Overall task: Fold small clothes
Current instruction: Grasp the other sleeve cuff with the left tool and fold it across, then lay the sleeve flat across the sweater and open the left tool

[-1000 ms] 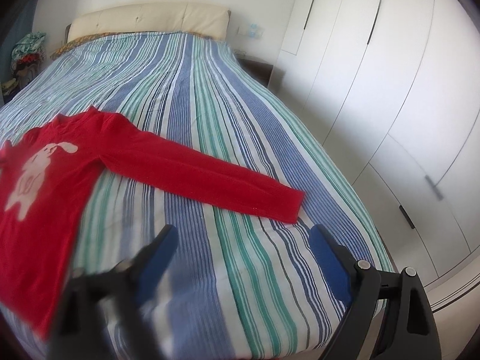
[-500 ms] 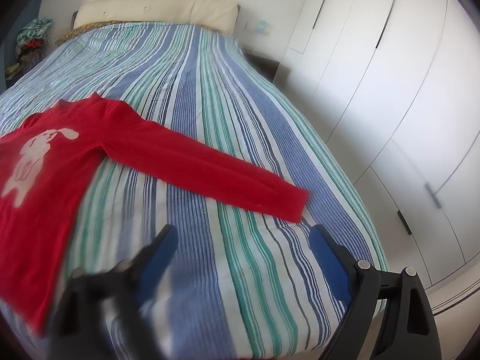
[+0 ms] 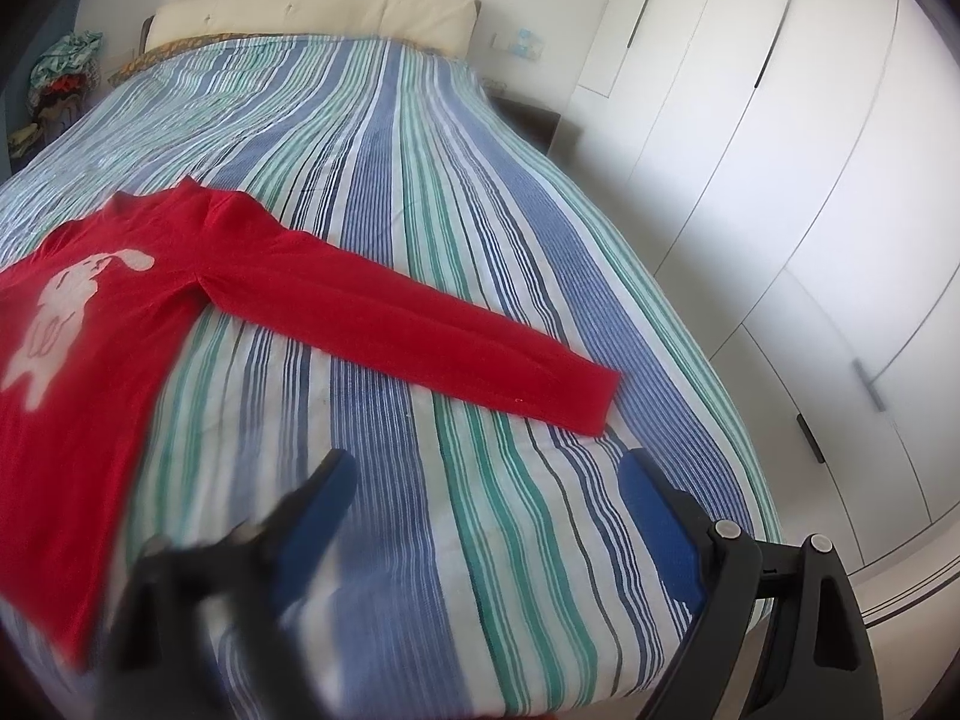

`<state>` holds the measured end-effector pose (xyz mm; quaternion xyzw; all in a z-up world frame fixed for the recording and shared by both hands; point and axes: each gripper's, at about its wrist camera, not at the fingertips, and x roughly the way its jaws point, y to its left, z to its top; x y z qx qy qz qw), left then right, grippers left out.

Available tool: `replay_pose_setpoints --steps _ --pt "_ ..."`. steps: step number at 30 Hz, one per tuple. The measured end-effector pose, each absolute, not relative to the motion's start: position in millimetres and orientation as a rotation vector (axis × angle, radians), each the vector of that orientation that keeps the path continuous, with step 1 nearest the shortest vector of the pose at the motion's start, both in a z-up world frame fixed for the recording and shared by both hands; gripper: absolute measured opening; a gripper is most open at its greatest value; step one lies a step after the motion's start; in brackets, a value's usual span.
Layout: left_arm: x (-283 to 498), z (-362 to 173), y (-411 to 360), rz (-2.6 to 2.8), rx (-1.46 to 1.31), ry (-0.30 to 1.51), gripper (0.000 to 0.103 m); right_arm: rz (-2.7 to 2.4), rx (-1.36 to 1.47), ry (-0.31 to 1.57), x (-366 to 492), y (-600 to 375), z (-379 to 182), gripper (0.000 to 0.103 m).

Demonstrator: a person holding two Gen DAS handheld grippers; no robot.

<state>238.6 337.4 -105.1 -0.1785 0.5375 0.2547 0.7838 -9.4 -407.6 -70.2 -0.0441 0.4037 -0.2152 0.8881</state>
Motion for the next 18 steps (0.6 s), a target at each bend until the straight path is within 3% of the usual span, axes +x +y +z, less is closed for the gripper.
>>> replay_pose_setpoints --steps 1,2,10,15,18 --pt "231 -96 340 0.559 -0.400 1.135 0.047 -0.447 -0.094 0.837 -10 -407 -70 0.088" --pt "222 -85 343 0.561 -0.410 1.098 0.064 -0.447 -0.094 0.835 -11 -408 -70 0.088" --pt "225 -29 281 0.228 -0.334 0.990 0.066 -0.445 -0.081 0.852 -4 -409 -71 0.088" --pt "256 -47 201 0.096 -0.169 1.014 0.068 -0.451 -0.109 0.862 -4 -405 -73 0.088" --pt "271 -88 177 0.192 -0.048 1.125 0.071 -0.454 -0.104 0.865 -4 -406 -73 0.088"
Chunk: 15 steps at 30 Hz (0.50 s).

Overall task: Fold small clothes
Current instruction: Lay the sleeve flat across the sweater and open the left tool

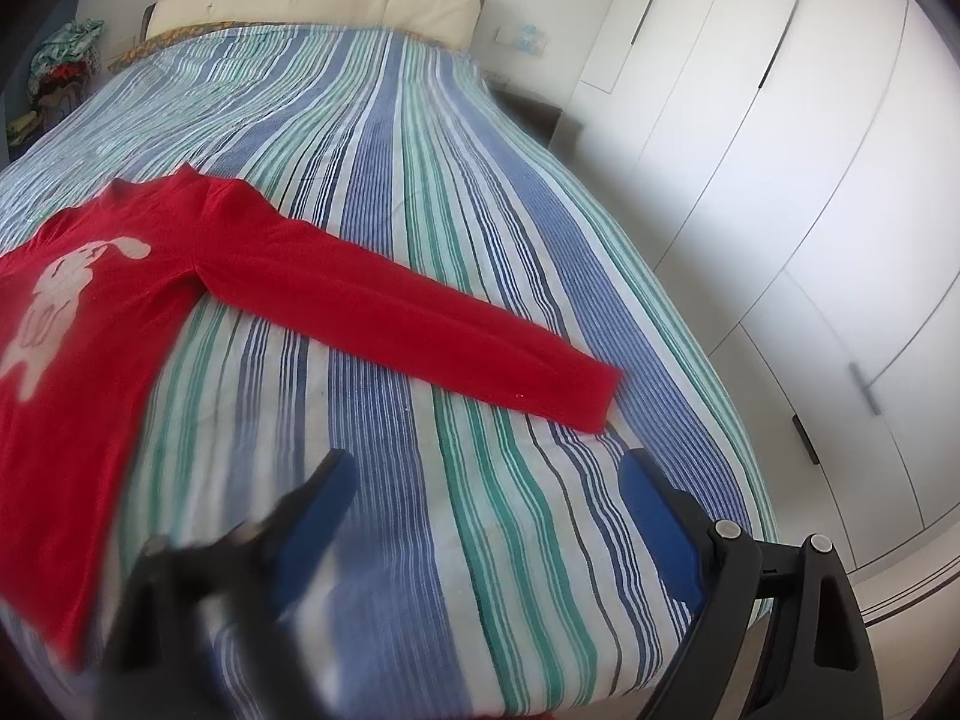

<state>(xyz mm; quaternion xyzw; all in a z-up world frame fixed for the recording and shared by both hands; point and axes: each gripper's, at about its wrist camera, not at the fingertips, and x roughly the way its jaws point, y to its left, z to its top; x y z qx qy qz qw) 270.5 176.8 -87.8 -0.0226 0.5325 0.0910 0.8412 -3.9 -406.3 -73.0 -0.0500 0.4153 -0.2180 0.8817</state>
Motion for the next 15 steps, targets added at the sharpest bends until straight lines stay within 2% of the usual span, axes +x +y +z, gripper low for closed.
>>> replay_pose_setpoints --steps 3,8,11,15 --pt "260 -119 193 0.275 -0.069 1.236 0.071 -0.449 -0.102 0.865 -3 -407 -73 0.088" --pt "240 -95 209 0.265 0.024 1.259 0.071 -0.448 -0.121 0.856 -5 -404 -73 0.088" --pt "241 -64 220 0.226 -0.047 1.185 0.070 -0.452 -0.105 0.854 -4 -406 -72 0.088" --pt "264 -46 207 0.145 -0.144 1.104 0.078 -0.458 -0.110 0.856 -3 -405 -72 0.088"
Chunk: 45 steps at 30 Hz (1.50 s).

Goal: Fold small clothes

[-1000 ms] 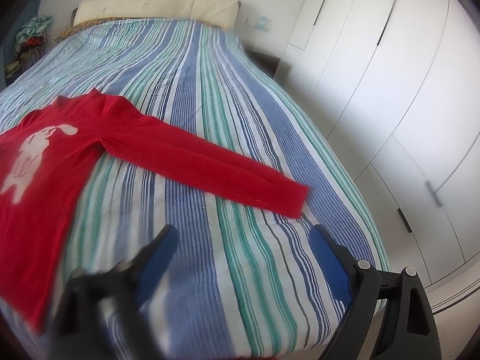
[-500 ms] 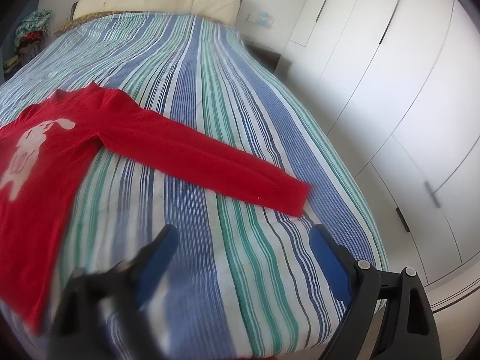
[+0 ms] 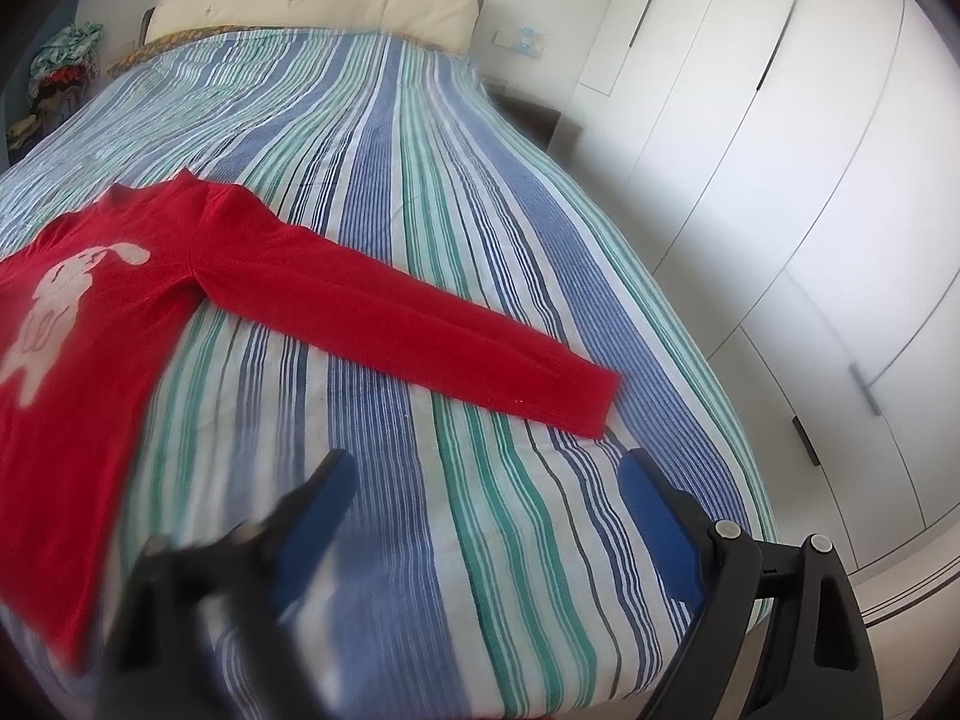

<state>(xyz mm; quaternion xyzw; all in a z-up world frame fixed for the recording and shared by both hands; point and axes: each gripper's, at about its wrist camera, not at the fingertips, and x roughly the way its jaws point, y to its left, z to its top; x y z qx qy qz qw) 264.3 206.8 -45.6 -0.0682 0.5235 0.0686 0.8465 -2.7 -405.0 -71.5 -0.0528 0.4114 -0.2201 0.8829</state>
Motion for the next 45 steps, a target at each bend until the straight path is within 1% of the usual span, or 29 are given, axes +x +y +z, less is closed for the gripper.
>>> replay_pose_setpoints --steps 4,7,9,11,13,16,19,20,24,29,34,40,42,43,45 --pt "291 -67 170 0.116 -0.137 1.103 0.078 -0.463 -0.130 0.873 0 -402 -74 0.088" --pt "288 -94 174 0.201 -0.111 1.148 0.078 -0.458 -0.137 0.893 3 -401 -77 0.088" --pt "276 -109 199 0.254 -0.140 1.163 0.078 -0.456 -0.150 0.899 4 -399 -78 0.088" --pt "260 -111 229 0.315 -0.160 1.145 0.084 -0.454 -0.164 0.898 3 -397 -79 0.088" --pt "247 -110 261 0.389 -0.173 1.137 0.085 -0.455 -0.166 0.898 4 -397 -79 0.088" --pt "231 -111 304 0.502 -0.206 1.147 0.092 -0.456 -0.153 0.896 4 -399 -78 0.088" --pt "219 -108 325 0.521 -0.272 1.142 0.092 -0.460 -0.142 0.886 2 -400 -76 0.088" --pt "215 -104 325 0.519 -0.279 1.134 0.090 -0.461 -0.140 0.882 1 -400 -76 0.088" --pt "197 -76 288 0.415 -0.263 1.054 0.089 -0.467 -0.138 0.864 -2 -399 -73 0.088" --pt "174 -56 233 0.238 -0.267 0.999 0.092 -0.468 -0.147 0.849 -4 -397 -71 0.088" --pt "169 -78 197 0.176 -0.308 1.052 0.092 -0.463 -0.140 0.834 -7 -397 -68 0.088" --pt "161 -113 188 0.182 -0.287 1.133 0.092 -0.464 -0.108 0.818 -12 -403 -65 0.088" --pt "157 -115 183 0.180 -0.251 1.124 0.095 -0.464 -0.105 0.817 -12 -404 -65 0.088" --pt "157 -116 181 0.177 -0.235 1.129 0.099 -0.463 -0.105 0.817 -12 -404 -65 0.088" --pt "156 -118 178 0.173 -0.213 1.135 0.101 -0.465 -0.104 0.817 -12 -404 -65 0.088"
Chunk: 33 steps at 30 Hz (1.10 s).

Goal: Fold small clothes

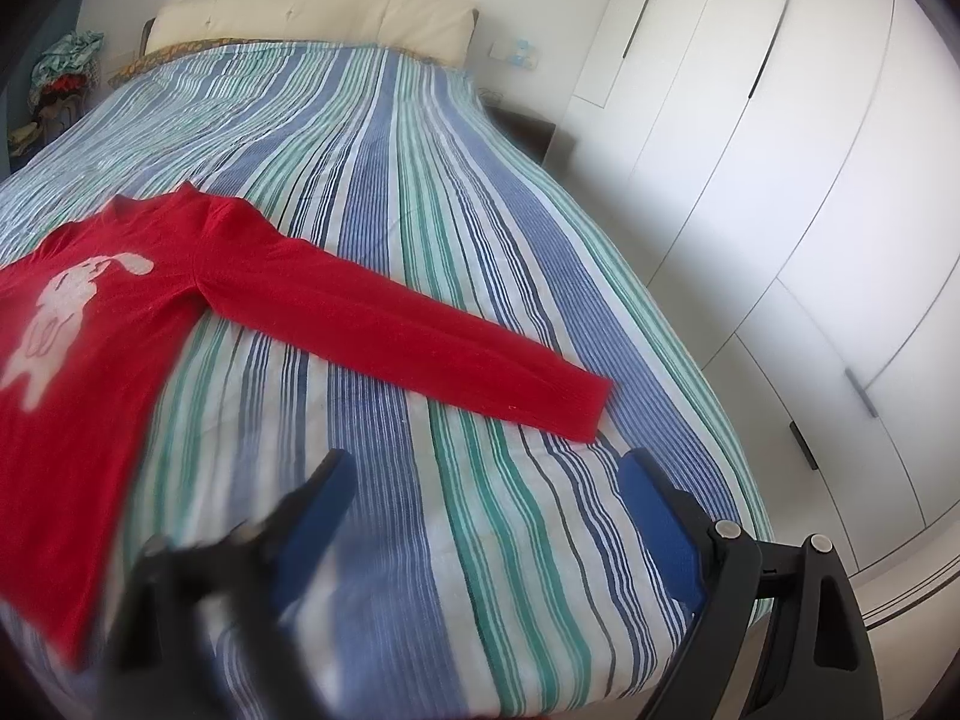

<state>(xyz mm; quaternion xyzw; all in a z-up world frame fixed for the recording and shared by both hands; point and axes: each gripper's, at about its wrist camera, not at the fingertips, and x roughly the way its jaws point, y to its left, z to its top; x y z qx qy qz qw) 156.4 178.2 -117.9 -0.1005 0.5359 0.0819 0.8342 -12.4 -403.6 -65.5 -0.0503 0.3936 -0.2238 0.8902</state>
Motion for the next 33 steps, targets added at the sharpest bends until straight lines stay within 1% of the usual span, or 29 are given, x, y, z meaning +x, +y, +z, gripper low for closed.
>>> replay_pose_setpoints --steps 18,33 --pt "160 -126 169 0.204 -0.161 1.134 0.103 -0.464 -0.118 0.838 -8 -403 -69 0.088" --pt "161 -128 155 0.188 -0.051 1.136 0.103 -0.467 -0.125 0.849 -6 -401 -70 0.088"
